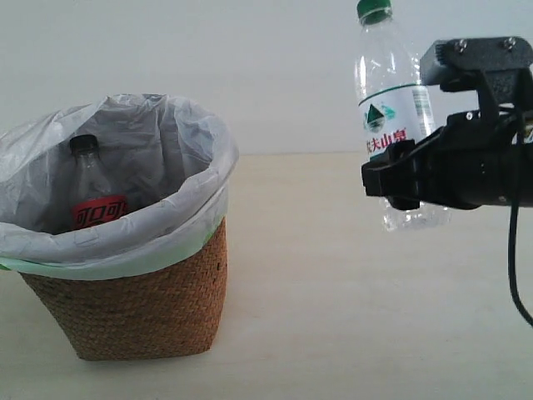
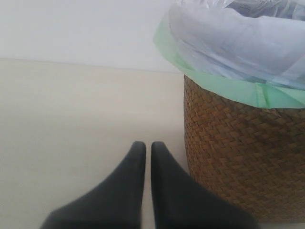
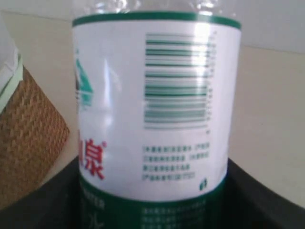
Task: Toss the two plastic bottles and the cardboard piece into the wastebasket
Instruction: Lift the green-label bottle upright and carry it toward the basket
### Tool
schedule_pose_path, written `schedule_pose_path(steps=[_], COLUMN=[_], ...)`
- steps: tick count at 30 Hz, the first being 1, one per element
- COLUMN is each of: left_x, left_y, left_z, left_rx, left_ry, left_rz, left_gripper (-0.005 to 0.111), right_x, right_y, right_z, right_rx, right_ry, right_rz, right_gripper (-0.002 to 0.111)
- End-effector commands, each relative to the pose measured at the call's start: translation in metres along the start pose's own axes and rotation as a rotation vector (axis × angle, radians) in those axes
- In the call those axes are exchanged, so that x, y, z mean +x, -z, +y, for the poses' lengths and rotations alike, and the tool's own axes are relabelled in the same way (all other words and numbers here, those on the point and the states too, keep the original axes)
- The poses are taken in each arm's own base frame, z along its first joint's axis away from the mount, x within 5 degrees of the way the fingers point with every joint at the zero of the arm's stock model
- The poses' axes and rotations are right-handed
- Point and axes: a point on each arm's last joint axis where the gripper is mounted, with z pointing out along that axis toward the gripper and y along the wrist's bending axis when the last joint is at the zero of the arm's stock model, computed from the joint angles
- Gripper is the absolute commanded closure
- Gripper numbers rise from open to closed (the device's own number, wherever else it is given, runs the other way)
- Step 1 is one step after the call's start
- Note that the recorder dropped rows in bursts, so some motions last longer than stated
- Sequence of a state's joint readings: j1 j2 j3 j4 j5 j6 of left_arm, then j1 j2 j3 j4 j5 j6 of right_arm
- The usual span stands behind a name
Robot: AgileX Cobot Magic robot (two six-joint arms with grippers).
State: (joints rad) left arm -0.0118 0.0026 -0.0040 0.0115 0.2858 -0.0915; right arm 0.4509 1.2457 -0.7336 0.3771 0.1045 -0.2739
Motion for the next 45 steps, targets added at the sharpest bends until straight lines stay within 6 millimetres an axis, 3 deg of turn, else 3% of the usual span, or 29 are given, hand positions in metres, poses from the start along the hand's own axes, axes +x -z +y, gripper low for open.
schedule_pose_path(steps=[1, 7, 11, 17, 40, 45], left_x=[0.001, 0.001, 0.001, 0.001, 0.001, 0.000], left_y=[0.000, 0.000, 0.000, 0.000, 0.000, 0.000], left_z=[0.000, 0.000, 0.000, 0.000, 0.000, 0.000], left_rx=[-0.003, -0.003, -0.003, -0.003, -0.003, -0.003], left_ry=[0.001, 0.001, 0.001, 0.001, 0.001, 0.001], left_rz=[-0.006, -0.006, -0.006, -0.006, -0.006, -0.008], left_gripper=[0.103, 0.103, 0.103, 0.103, 0.103, 0.103], right_x=[0.012, 0.020, 0.017, 0.021, 0.026, 0.020], right_y=[0.002, 0.009, 0.009, 0.008, 0.007, 0.008], right_z=[0.012, 0.039, 0.035, 0.028, 0.033, 0.040], right_rx=[-0.006, -0.075, -0.027, 0.054, -0.007, -0.078], right_ry=[0.080, 0.064, 0.036, 0.142, 0.152, 0.069], right_rz=[-0.107, -0.224, -0.246, -0.200, -0.154, -0.136], right_gripper=[0.108, 0.108, 0.108, 0.108, 0.108, 0.108])
